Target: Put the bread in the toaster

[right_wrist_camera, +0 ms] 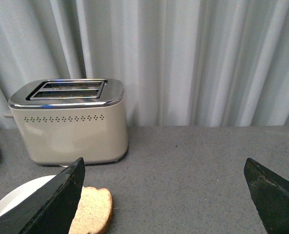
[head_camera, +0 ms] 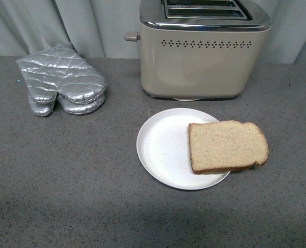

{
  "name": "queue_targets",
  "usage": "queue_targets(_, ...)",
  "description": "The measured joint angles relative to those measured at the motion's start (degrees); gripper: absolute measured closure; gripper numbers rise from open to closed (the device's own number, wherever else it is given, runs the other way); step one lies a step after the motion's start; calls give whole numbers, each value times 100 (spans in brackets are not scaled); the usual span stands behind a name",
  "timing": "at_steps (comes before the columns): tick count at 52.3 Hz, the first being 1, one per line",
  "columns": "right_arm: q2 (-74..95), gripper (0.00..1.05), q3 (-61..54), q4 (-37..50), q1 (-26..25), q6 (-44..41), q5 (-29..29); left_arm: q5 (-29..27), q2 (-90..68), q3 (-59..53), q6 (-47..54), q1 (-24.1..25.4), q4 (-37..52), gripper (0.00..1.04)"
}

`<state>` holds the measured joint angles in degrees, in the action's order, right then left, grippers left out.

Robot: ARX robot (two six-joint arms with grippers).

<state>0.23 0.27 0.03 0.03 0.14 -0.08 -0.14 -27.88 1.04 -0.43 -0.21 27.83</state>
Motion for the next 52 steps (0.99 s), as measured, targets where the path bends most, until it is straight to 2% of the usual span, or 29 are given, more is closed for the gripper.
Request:
queue_targets(28,0,10,0,0,0,0,0,13,1309,-2,-2,7,-1276,101)
queue_targets(47,0,10,0,0,0,0,0,13,1803,-2,0,7,-1779,101)
queue_targets(52,0,10,-2,0,0,0,-2,17,2524,0,0,7,-2686,101)
